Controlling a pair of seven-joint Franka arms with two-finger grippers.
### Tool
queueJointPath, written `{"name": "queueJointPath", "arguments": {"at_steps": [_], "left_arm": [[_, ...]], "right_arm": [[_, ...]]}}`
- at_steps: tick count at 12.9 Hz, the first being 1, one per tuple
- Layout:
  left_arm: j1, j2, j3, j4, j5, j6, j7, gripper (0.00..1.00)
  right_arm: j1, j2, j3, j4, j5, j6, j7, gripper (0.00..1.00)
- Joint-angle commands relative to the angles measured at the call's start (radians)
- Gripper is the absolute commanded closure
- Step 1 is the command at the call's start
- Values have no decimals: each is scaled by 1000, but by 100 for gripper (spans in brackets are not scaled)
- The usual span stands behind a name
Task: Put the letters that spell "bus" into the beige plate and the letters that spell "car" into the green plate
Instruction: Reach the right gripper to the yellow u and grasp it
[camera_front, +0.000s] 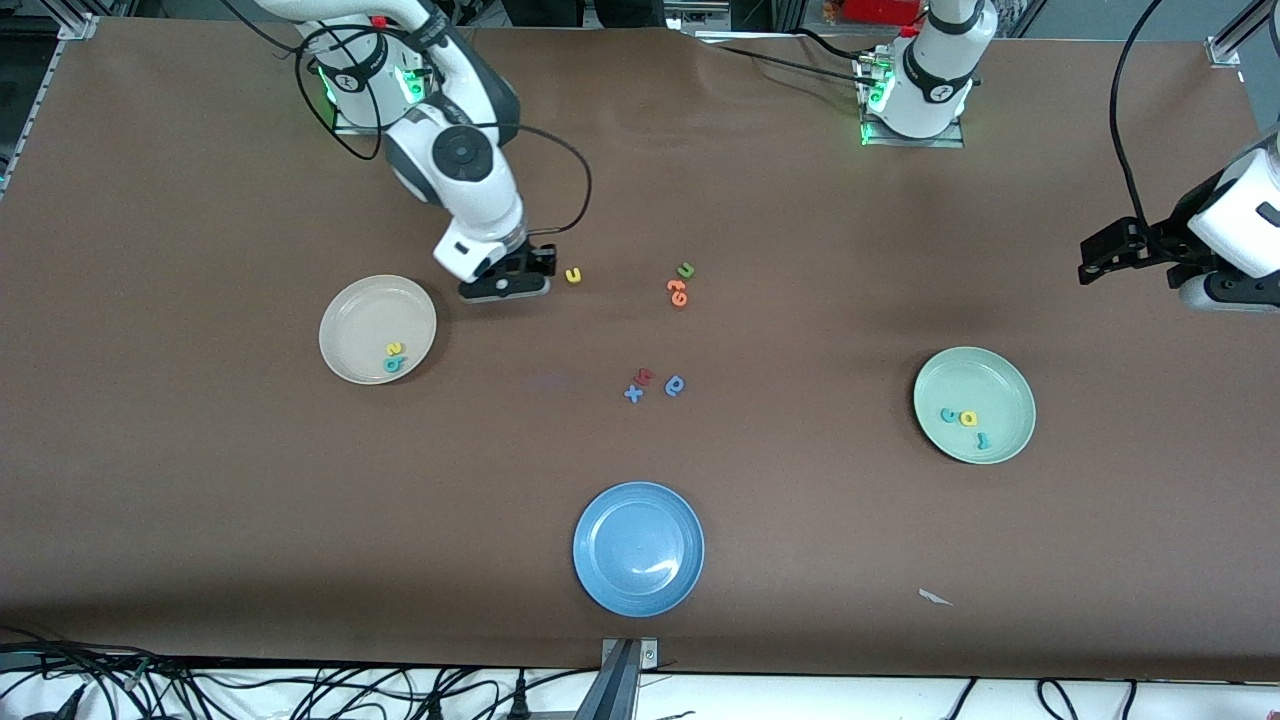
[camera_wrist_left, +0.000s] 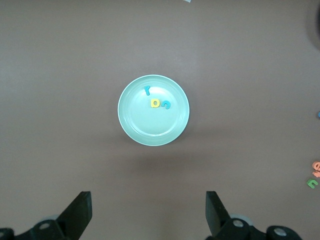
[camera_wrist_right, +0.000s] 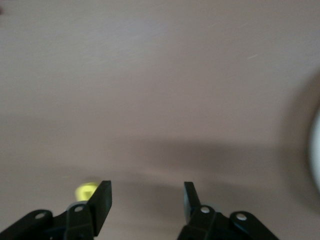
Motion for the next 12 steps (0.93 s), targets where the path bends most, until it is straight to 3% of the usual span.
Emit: {"name": "queueJointPath", "arguments": {"at_steps": [1, 7, 12], "left_arm": [[-8, 20, -6, 37, 25, -15, 10, 0], [-11, 40, -6, 86, 30, -16, 3, 0], [-28, 45, -6, 87, 30, -18, 1, 0]], "right_arm": [[35, 60, -8, 6, -10, 71, 63, 33], [105, 114, -10, 21, -24, 116, 106, 29], [115, 154, -19, 26, -128, 126, 152, 30]]}}
